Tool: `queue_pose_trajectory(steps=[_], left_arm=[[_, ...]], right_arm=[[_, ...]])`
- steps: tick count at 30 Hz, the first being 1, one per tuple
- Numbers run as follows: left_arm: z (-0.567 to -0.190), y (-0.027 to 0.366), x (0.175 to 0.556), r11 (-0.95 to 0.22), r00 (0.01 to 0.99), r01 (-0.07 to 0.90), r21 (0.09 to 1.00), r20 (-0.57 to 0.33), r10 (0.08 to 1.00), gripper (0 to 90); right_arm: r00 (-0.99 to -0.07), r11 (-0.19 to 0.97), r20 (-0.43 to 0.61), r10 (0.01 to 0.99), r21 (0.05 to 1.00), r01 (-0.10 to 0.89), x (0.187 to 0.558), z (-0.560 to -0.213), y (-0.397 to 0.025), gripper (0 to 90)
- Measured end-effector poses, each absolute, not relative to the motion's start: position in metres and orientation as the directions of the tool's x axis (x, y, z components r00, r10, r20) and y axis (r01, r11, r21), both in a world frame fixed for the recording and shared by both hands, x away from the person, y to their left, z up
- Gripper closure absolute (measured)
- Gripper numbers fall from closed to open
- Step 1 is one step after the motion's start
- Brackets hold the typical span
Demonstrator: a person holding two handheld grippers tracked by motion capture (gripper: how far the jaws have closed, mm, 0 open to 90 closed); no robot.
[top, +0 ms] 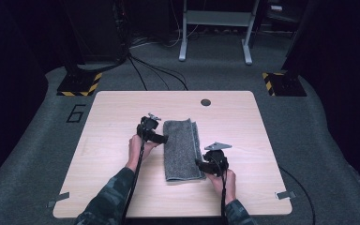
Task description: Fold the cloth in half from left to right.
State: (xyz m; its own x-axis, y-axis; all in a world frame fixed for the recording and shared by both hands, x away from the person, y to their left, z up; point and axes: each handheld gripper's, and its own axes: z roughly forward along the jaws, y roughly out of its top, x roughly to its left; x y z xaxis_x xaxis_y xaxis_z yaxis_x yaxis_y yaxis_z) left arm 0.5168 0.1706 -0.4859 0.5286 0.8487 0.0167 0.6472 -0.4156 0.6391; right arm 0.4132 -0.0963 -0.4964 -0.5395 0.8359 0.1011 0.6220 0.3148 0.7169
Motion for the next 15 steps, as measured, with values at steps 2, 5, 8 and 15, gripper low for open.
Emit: queue_pose_trajectory(steps=[2,5,8,15], left_arm=[[-0.488,0.168,0.511,-0.425,0.535,0.648,0.632,0.019,0.844,11.0],[-0.498,0.160,0.506,-0.461,0.556,0.651,0.603,0.035,0.831,11.2],[-0.507,0.154,0.507,-0.490,0.564,0.658,0.571,0.058,0.824,11.5],[-0.506,0.160,0.496,-0.439,0.541,0.653,0.617,0.026,0.841,11.4]], right_arm=[[-0.559,0.349,0.080,0.825,0.706,0.616,0.429,-0.494,-0.091,38.9],[-0.569,0.393,0.044,0.821,0.680,0.620,0.443,-0.496,-0.084,28.9],[-0.566,0.410,0.035,0.823,0.654,0.636,0.454,-0.501,-0.080,19.9],[-0.556,0.429,0.023,0.831,0.610,0.666,0.461,-0.512,-0.079,15.4]])
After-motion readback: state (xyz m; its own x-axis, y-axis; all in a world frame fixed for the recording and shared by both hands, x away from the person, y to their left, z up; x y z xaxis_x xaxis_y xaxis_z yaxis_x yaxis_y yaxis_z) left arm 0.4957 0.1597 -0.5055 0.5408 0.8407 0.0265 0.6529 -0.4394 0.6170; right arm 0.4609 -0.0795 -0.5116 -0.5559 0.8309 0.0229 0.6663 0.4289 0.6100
